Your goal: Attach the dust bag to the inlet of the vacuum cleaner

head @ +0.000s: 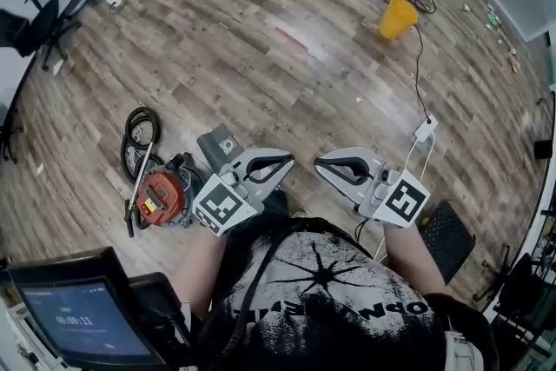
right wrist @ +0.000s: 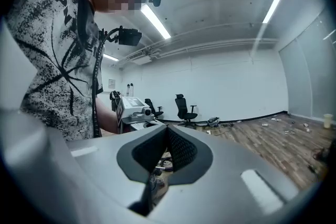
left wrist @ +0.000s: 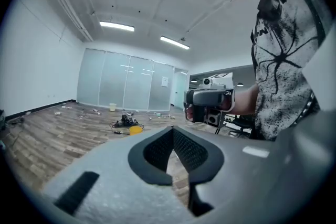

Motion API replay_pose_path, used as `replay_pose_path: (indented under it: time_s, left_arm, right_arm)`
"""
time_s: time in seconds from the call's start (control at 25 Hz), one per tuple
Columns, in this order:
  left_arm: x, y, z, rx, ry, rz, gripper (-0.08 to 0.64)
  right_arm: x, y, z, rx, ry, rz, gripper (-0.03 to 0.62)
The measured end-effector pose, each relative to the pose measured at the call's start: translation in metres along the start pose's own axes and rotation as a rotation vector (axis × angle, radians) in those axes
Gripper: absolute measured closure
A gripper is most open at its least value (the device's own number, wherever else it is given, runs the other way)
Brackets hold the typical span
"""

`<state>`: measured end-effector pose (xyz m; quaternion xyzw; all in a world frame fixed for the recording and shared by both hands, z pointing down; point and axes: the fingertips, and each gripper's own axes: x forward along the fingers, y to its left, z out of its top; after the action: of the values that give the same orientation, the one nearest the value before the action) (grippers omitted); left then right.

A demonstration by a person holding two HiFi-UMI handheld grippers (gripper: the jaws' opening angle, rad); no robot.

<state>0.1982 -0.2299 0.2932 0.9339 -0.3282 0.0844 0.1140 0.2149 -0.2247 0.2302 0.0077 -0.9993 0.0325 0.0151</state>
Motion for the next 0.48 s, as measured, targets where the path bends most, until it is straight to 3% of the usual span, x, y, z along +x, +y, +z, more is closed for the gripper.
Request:
replay_pose_path:
  time_s: [0.28,0.48]
  left_arm:
    - [-0.042,0.111,0.022,0.025,-0.031,0.086,0.557]
    - [-0.066,0.163,0.028,0.017,-0.051,0.163,0.557]
  right_arm:
    - [0.100,-0.074,0.028,-0.037,-0.030,0.060,0.588]
    - [0.140,-0.104,0.025,-0.034,0.001,0.108,0.588]
